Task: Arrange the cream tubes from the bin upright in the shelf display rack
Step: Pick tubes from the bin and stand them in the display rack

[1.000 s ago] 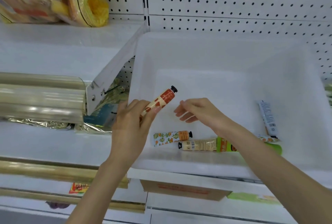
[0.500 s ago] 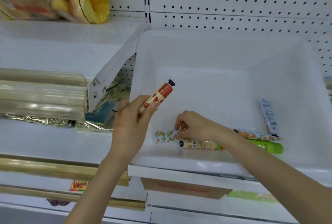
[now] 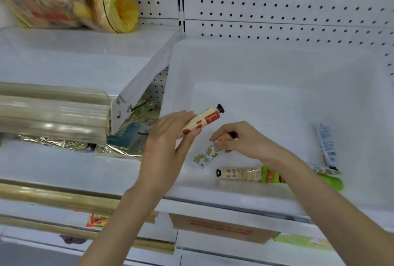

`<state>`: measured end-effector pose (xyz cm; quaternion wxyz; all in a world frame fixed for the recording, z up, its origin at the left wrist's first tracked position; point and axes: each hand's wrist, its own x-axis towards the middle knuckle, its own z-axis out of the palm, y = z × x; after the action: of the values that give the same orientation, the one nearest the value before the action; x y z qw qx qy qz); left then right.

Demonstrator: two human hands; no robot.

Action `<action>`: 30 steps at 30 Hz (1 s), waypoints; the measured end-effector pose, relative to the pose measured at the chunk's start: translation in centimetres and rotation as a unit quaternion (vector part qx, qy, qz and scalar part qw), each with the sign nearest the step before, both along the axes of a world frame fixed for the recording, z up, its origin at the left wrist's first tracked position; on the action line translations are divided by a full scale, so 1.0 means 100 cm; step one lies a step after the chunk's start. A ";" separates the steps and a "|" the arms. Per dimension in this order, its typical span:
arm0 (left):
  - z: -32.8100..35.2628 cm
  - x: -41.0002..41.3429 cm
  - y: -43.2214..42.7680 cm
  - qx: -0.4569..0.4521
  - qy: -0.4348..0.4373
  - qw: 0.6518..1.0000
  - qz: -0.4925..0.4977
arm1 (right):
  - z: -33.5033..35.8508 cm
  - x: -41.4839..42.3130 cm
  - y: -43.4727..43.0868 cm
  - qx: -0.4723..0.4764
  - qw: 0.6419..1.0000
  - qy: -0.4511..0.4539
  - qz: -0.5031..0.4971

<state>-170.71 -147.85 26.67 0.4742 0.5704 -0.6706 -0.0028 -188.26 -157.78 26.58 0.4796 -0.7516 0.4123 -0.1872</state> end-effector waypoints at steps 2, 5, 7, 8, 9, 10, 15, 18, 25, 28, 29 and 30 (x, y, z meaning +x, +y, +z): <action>0.007 -0.010 0.003 0.015 0.025 0.999 -0.022 | 0.002 -0.001 0.000 0.012 1.000 -0.025 -0.012; 0.011 -0.022 -0.002 0.070 0.102 0.992 -0.024 | 0.004 -0.003 0.001 0.051 0.997 -0.059 -0.014; 0.011 -0.023 -0.010 0.147 0.180 0.972 -0.027 | 0.006 -0.005 0.002 0.083 0.993 -0.083 -0.016; 0.010 -0.023 -0.013 0.187 0.210 0.959 -0.028 | 0.008 -0.006 0.003 0.097 0.990 -0.098 -0.021; 0.011 -0.023 -0.016 0.224 0.234 0.946 -0.030 | 0.008 -0.007 0.003 0.108 0.987 -0.112 -0.027; 0.011 -0.023 -0.018 0.255 0.255 0.932 -0.032 | 0.008 -0.008 0.002 0.116 0.985 -0.126 -0.035; 0.012 -0.024 -0.019 0.344 0.307 0.886 -0.056 | 0.011 -0.013 0.003 0.147 0.968 -0.193 -0.066; 0.014 -0.025 -0.018 0.386 0.311 0.866 -0.069 | 0.011 -0.013 0.002 0.169 0.961 -0.207 -0.072; 0.013 -0.029 -0.022 0.441 0.311 0.837 -0.096 | 0.009 -0.017 0.000 0.192 0.958 -0.203 -0.068; 0.010 -0.029 -0.024 0.438 0.309 0.837 -0.106 | 0.012 -0.020 -0.001 0.187 0.960 -0.195 -0.074; 0.009 -0.029 -0.024 0.435 0.312 0.837 -0.112 | 0.014 -0.023 -0.003 0.175 0.964 -0.184 -0.079; 0.008 -0.028 -0.024 0.429 0.318 0.838 -0.115 | 0.015 -0.027 -0.005 0.154 0.970 -0.165 -0.089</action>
<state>-173.50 -150.21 27.51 0.3658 0.6034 -0.4750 -0.5258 -191.00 -158.26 28.10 0.6326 -0.5873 0.4167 -0.2849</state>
